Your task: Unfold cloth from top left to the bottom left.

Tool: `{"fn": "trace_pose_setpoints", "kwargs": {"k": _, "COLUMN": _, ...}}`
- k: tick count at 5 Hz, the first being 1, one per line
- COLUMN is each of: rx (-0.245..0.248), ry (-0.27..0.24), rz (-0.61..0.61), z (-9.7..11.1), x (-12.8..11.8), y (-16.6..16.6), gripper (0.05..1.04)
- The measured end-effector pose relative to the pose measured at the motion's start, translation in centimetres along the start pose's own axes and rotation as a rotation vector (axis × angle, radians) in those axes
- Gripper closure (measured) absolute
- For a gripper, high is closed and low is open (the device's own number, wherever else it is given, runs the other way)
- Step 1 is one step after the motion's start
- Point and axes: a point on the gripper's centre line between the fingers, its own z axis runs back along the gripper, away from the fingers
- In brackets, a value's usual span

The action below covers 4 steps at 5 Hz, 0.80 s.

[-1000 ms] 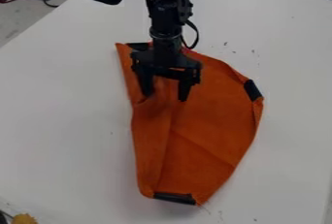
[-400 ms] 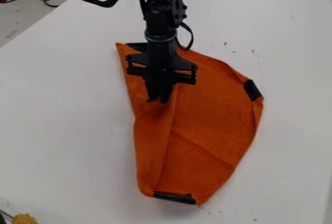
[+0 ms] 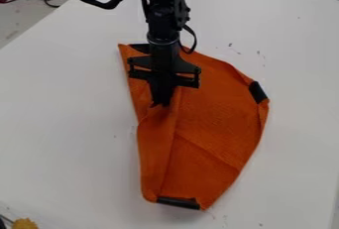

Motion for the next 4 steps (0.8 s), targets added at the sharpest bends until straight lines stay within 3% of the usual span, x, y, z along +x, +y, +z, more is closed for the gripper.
{"fn": "trace_pose_setpoints", "kwargs": {"k": 1, "rx": 0.042, "ry": 0.008, "rz": 0.002, "z": 1.3, "x": -0.4, "y": 0.5, "gripper": 1.032}}
{"fn": "trace_pose_setpoints", "kwargs": {"k": 3, "rx": 0.102, "ry": -0.058, "rz": 0.067, "z": 6.4, "x": -1.6, "y": 3.4, "gripper": 1.032}}
{"fn": "trace_pose_setpoints", "kwargs": {"k": 4, "rx": 0.112, "ry": -0.093, "rz": 0.142, "z": 6.6, "x": -4.0, "y": 6.1, "gripper": 1.032}}
